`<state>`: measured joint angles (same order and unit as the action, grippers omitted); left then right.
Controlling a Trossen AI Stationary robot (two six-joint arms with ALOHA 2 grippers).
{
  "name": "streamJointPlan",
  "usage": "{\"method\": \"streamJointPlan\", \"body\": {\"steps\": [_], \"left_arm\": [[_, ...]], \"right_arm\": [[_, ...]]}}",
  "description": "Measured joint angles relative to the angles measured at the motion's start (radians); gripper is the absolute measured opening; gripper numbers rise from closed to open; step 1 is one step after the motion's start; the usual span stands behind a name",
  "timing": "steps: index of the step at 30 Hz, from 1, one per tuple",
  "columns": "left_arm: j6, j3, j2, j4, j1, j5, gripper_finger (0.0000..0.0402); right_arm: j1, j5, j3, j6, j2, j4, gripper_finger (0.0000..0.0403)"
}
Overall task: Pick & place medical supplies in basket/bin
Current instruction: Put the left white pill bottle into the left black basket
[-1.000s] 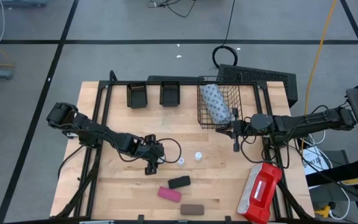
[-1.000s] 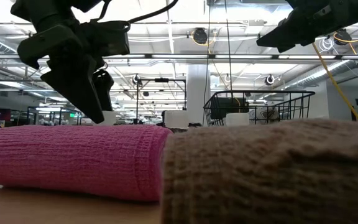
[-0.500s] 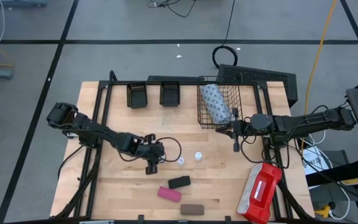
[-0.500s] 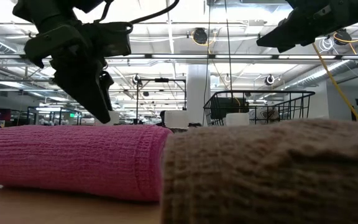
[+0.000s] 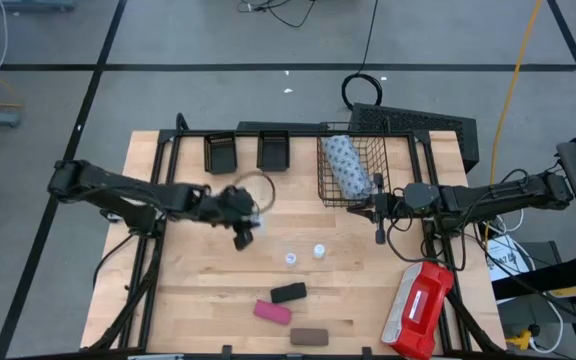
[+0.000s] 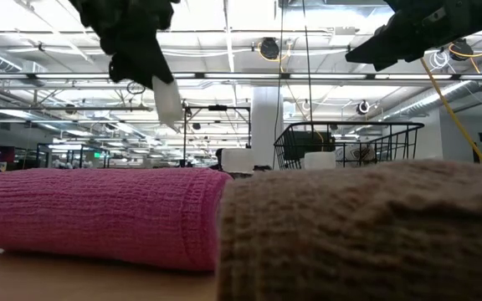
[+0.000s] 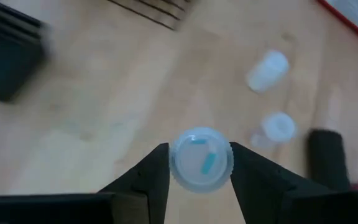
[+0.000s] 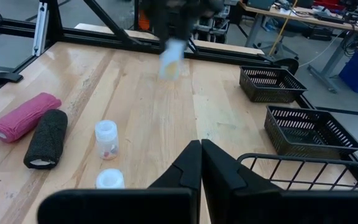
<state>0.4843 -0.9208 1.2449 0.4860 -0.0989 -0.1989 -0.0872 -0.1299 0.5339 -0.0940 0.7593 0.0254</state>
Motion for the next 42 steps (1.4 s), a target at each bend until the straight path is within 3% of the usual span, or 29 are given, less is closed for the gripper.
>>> {"method": "streamJointPlan", "body": {"steps": [6, 12, 19, 29, 42], "left_arm": [[-0.03, -0.045, -0.136, 0.133, 0.147, -0.104, 0.014], [-0.14, -0.072, -0.193, 0.2, 0.333, -0.171, 0.015], [-0.176, -0.072, -0.183, 0.193, 0.614, -0.122, 0.0142], [-0.217, -0.072, -0.047, 0.15, 0.924, 0.024, 0.0143], [-0.216, -0.072, 0.239, 0.003, 1.015, 0.072, 0.0144]], "right_arm": [[0.0, 0.0, 0.0, 0.0, 0.0, 0.0, 0.0], [0.0, 0.0, 0.0, 0.0, 0.0, 0.0, 0.0], [0.0, 0.0, 0.0, 0.0, 0.0, 0.001, 0.0], [0.0, -0.001, 0.0, -0.002, 0.0, 0.001, 0.0], [0.0, -0.001, 0.0, -0.005, 0.0, 0.001, 0.0]]}}
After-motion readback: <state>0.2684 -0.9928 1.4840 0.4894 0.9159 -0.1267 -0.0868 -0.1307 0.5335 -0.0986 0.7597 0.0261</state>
